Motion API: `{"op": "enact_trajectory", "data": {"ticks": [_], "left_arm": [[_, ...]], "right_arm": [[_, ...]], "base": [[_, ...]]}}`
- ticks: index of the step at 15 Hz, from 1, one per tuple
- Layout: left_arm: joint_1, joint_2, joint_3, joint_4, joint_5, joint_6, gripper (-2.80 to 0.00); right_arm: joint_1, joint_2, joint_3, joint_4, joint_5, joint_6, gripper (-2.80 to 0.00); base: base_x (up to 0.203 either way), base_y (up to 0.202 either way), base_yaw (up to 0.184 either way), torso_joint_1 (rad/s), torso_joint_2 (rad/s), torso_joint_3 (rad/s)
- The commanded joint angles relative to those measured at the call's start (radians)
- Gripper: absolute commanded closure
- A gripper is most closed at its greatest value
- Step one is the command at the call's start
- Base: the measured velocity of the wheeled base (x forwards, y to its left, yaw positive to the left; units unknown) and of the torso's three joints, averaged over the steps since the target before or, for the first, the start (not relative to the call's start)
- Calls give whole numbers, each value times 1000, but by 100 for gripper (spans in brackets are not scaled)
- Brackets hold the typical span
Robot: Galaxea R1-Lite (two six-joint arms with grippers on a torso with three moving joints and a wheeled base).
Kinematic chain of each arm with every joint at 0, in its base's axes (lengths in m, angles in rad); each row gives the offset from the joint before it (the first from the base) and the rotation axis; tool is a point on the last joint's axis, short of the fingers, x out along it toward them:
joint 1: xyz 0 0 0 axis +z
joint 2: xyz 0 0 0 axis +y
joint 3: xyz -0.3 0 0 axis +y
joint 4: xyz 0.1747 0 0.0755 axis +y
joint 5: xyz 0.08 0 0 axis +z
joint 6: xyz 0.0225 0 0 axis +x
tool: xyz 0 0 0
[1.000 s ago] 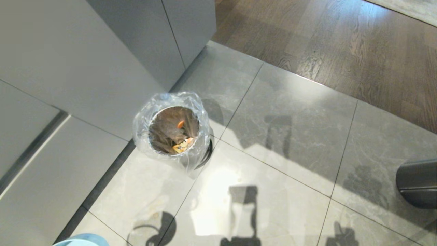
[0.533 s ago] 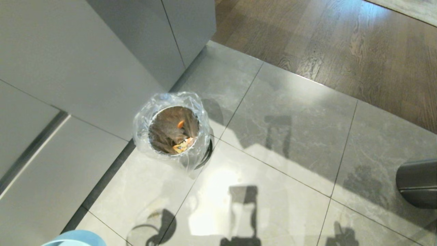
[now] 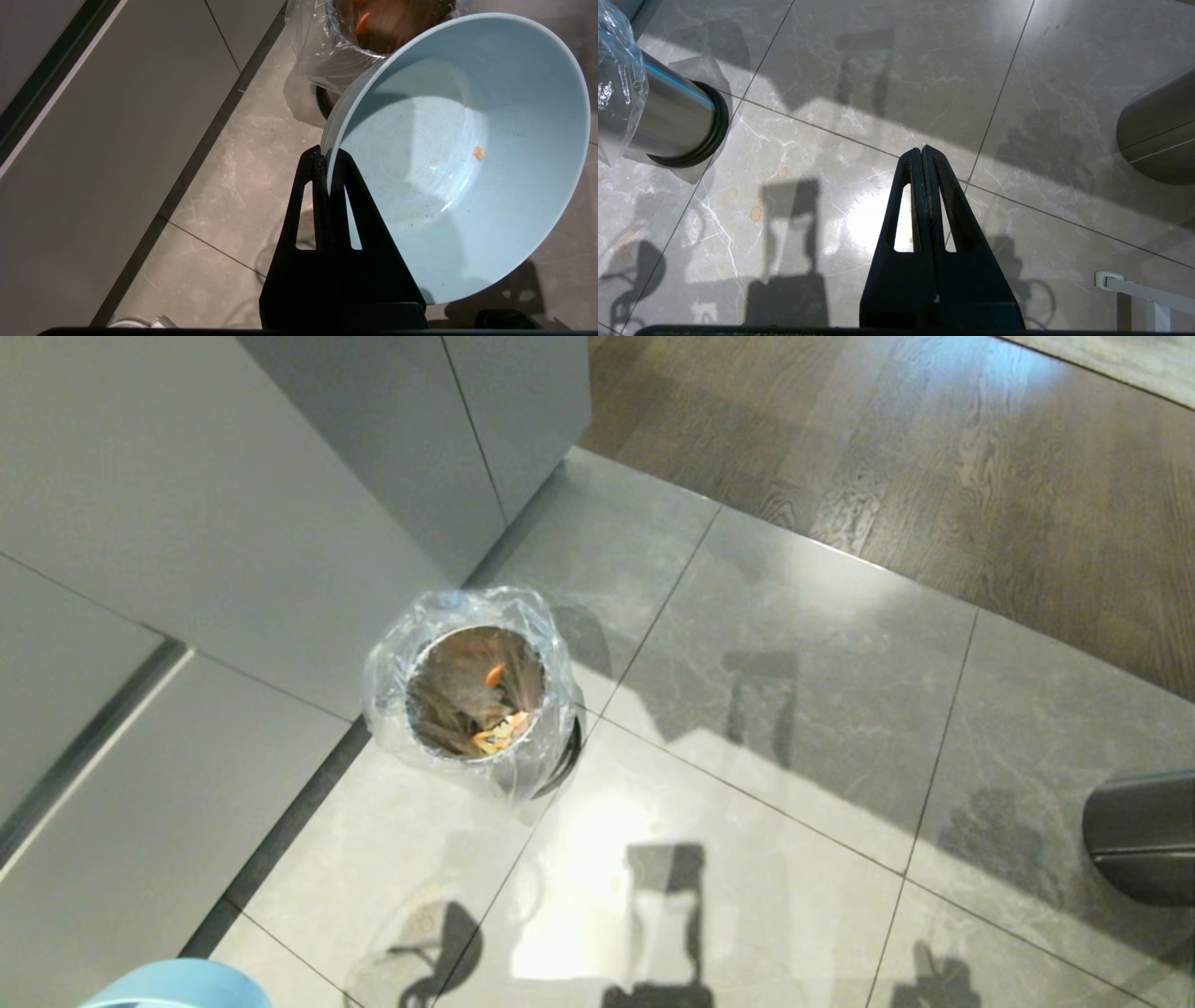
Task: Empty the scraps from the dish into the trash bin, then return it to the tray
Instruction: Put the bowl back to the table
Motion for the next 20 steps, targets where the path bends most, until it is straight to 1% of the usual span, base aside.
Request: {"op": "enact_trajectory", "data": {"ticks": [1, 20], "left_arm": [[1, -5, 0, 0, 0, 0, 0], [1, -5, 0, 0, 0, 0, 0]], "right_arm": [[0, 0, 0, 0, 0, 1, 0], [0, 0, 0, 0, 0, 1, 0]], "base": [[0, 0, 0, 0, 0, 0], [0, 0, 0, 0, 0, 0]]}}
